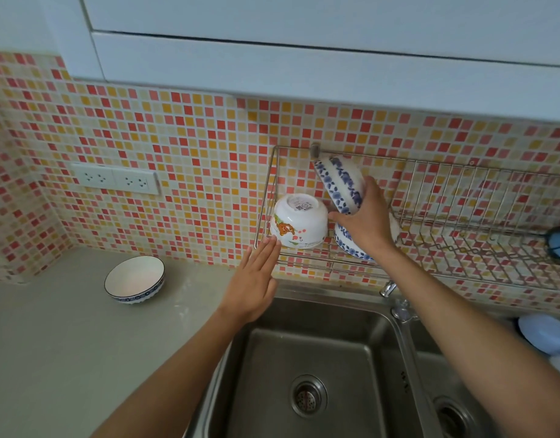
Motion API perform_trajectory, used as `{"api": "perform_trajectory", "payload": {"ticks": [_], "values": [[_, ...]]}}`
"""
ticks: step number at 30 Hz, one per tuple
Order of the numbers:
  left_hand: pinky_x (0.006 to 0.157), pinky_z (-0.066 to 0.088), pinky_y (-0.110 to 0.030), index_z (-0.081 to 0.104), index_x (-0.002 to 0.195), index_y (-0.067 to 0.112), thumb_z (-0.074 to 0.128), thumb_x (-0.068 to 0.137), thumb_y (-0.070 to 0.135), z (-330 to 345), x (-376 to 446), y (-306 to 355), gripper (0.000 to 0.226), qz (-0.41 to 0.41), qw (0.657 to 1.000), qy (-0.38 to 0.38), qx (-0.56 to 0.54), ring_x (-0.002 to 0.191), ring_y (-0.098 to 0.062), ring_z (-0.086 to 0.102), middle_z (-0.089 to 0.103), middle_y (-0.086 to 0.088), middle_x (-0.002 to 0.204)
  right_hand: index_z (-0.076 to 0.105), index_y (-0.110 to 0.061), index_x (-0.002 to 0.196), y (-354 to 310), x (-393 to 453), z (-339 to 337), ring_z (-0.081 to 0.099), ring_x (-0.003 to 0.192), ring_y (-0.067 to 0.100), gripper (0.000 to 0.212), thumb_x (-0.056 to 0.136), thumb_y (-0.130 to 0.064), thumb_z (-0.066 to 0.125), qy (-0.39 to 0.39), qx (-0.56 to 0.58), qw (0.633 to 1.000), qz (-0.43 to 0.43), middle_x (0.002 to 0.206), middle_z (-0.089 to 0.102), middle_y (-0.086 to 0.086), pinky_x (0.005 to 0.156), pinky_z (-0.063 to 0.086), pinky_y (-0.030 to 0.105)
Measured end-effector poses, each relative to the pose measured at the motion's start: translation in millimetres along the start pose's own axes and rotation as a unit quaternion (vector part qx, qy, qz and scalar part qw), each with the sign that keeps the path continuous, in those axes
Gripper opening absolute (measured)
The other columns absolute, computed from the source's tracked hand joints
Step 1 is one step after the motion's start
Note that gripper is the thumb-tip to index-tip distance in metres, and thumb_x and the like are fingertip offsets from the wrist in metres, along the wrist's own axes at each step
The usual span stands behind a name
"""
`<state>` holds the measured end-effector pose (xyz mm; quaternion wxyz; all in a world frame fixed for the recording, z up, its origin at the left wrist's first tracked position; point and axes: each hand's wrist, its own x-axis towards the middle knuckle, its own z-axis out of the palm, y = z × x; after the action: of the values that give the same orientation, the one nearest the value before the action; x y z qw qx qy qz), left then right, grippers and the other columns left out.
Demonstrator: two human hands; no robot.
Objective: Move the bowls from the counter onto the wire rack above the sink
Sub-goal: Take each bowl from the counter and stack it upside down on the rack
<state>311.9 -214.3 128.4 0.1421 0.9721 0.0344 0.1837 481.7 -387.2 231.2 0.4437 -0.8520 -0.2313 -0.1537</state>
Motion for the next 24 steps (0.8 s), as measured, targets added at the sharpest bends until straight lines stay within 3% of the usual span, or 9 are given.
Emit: {"api": "perform_trajectory", "payload": {"ticks": [5,10,14,18,24], "values": [[0.117,-0.011,-0.029,-0.005,0.149,0.027,0.003,0.089,0.043,-0.1,0.0,-0.2,0.062,-0.003,1.0,-0.006,0.005,0.143,-0.002,-0.016,-0.012,0.013,0.155,0.022,-0.022,0.149,-9.8,-4.6,12.8,0.032,0.134,0.023,0.103,0.068,-0.023,0.087,-0.059,-0.107,0.985,-0.123,0.145,0.039,0.006,0.105,0.035,0.037],[0.118,-0.009,-0.03,-0.002,0.149,0.027,0.003,0.088,0.044,0.8,0.3,-0.9,0.064,-0.007,1.0,-0.008,0.001,0.143,-0.003,-0.016,-0.011,0.014,0.155,0.022,-0.01,0.148,-12.1,-8.3,26.8,0.026,0.139,0.026,0.096,0.074,-0.021,0.082,-0.118,-0.246,0.942,-0.196,0.15,0.032,0.01,0.1,0.044,0.039],[0.12,-0.006,-0.032,-0.002,0.15,0.026,0.004,0.089,0.043,0.5,0.3,-1.9,0.064,-0.005,1.0,-0.01,-0.004,0.143,-0.002,-0.015,-0.01,0.014,0.155,0.022,-0.005,0.149,-8.0,-6.7,33.8,0.027,0.141,0.029,0.096,0.075,-0.023,0.082,-0.148,-0.312,0.909,-0.234,0.153,0.031,0.013,0.108,0.039,0.04],[0.12,-0.006,-0.032,-0.002,0.15,0.024,0.004,0.088,0.042,-0.4,0.9,-1.6,0.065,-0.002,1.0,-0.011,-0.005,0.143,-0.003,-0.015,-0.01,0.013,0.155,0.023,-0.004,0.149,-5.5,-4.0,36.4,0.028,0.142,0.03,0.097,0.074,-0.022,0.082,-0.167,-0.338,0.888,-0.264,0.153,0.032,0.015,0.112,0.032,0.039],[0.12,-0.006,-0.031,-0.001,0.15,0.025,0.009,0.09,0.039,1.6,0.3,-3.1,0.063,0.003,1.0,-0.006,-0.008,0.144,-0.003,-0.015,-0.009,0.013,0.156,0.023,-0.006,0.149,-5.8,7.0,37.3,0.026,0.142,0.027,0.099,0.072,-0.022,0.083,-0.209,-0.331,0.88,-0.271,0.153,0.031,0.011,0.105,0.042,0.04]]}}
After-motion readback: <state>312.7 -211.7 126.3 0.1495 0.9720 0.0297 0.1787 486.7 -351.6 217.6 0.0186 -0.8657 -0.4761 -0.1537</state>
